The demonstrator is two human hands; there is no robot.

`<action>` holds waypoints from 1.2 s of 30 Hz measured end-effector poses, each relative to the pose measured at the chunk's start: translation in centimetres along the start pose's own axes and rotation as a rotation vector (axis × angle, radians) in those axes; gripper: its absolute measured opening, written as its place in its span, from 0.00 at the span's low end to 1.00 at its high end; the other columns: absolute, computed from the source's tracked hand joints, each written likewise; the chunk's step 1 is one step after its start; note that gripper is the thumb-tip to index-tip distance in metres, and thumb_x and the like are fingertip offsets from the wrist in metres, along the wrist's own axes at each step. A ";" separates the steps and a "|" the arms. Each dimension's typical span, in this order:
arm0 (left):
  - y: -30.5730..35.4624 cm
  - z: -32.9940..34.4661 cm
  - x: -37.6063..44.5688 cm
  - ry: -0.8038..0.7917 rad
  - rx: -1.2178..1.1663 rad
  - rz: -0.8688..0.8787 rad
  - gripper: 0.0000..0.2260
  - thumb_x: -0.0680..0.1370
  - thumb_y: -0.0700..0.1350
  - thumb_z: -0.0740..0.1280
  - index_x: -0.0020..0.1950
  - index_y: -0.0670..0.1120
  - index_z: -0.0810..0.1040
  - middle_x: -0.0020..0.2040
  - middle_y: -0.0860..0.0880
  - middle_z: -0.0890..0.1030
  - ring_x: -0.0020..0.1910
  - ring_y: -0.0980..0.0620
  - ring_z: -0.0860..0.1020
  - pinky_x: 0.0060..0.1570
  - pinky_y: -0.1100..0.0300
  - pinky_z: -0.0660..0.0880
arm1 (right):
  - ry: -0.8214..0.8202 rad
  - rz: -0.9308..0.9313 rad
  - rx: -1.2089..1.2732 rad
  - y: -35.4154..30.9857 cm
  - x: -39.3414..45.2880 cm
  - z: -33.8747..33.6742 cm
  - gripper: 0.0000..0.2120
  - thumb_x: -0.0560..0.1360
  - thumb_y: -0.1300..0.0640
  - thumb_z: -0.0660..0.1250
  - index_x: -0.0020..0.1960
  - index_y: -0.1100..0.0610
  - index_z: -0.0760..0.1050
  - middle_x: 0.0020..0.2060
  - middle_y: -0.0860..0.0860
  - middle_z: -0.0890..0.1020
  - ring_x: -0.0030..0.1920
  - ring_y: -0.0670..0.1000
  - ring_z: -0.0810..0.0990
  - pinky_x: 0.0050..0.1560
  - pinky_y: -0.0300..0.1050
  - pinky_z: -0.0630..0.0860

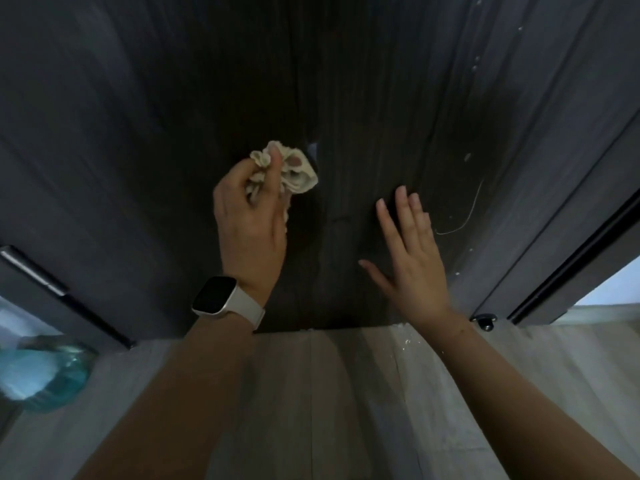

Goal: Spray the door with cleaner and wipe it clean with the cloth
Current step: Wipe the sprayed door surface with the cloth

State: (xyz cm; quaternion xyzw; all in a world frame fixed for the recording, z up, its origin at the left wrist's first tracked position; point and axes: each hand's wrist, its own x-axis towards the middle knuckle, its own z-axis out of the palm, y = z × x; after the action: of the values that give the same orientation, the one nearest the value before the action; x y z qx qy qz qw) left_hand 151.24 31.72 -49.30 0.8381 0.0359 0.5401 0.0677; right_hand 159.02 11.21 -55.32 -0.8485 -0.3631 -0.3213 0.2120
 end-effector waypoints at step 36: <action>1.5 4.5 -8.1 -0.568 -0.013 0.359 0.17 0.74 0.37 0.61 0.60 0.49 0.80 0.41 0.47 0.76 0.40 0.51 0.66 0.33 0.57 0.69 | -0.046 0.008 0.164 0.5 -1.2 1.3 0.39 0.75 0.59 0.70 0.78 0.58 0.50 0.77 0.49 0.45 0.78 0.50 0.42 0.78 0.49 0.41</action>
State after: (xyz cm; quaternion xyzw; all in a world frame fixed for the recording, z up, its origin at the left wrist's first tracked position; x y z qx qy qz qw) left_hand 151.90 28.78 -58.22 0.9477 -0.1361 0.2883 -0.0160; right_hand 159.23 11.06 -57.11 -0.8369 -0.3896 -0.2700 0.2736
